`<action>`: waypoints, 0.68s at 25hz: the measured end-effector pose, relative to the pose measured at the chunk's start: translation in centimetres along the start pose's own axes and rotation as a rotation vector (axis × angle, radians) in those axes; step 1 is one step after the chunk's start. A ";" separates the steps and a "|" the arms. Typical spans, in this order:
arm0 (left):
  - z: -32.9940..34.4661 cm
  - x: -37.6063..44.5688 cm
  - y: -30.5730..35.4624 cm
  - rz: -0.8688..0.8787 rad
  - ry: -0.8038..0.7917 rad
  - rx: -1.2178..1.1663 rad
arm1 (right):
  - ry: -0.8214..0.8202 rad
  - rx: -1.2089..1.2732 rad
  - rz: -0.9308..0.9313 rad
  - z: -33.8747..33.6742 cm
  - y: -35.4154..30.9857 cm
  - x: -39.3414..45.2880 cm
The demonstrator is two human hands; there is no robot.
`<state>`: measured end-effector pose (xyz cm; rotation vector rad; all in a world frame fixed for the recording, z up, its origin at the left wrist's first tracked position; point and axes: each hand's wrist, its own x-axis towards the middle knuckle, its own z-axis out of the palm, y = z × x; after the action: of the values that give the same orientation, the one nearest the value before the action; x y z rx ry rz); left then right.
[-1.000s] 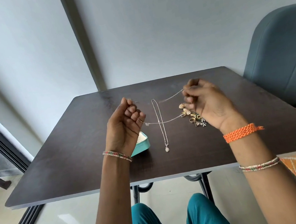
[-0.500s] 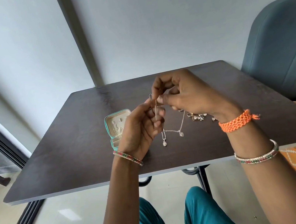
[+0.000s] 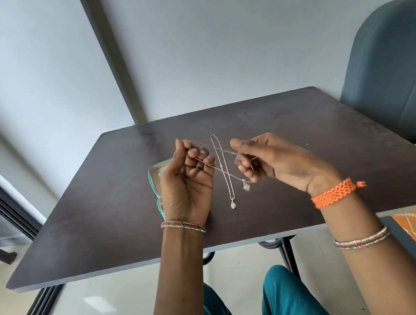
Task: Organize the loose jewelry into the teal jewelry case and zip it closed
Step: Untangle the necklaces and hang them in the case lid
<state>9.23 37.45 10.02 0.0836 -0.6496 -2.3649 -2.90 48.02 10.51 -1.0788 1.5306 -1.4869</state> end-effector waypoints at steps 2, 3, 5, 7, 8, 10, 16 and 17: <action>-0.2 0.2 0.4 0.039 0.048 -0.083 | -0.044 0.319 -0.047 -0.1 0.1 -0.2; -0.2 0.3 0.6 0.060 0.068 -0.111 | -0.020 0.440 -0.063 -0.2 0.2 -0.2; -0.2 0.4 0.7 0.087 0.094 -0.158 | 0.048 0.625 -0.074 0.1 -0.1 -0.2; 0.1 0.3 0.6 0.099 0.096 -0.218 | 0.125 0.777 -0.081 1.0 -0.4 -0.1; 0.3 0.3 0.5 0.099 0.091 -0.246 | 0.180 0.802 -0.081 1.6 -0.6 0.1; 0.8 0.4 0.1 0.072 0.058 -0.292 | 0.356 0.607 -0.072 2.4 -0.6 0.7; 1.3 1.4 -1.5 0.132 0.038 -0.037 | 0.348 -0.715 -0.090 2.1 -2.7 0.6; 1.2 1.5 -1.8 0.154 0.036 0.081 | 0.281 -0.885 -0.100 2.4 -3.7 0.1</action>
<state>6.74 38.21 10.43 0.1074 -0.7082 -2.1845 -0.49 47.12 14.02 -1.4756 2.4757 -1.0332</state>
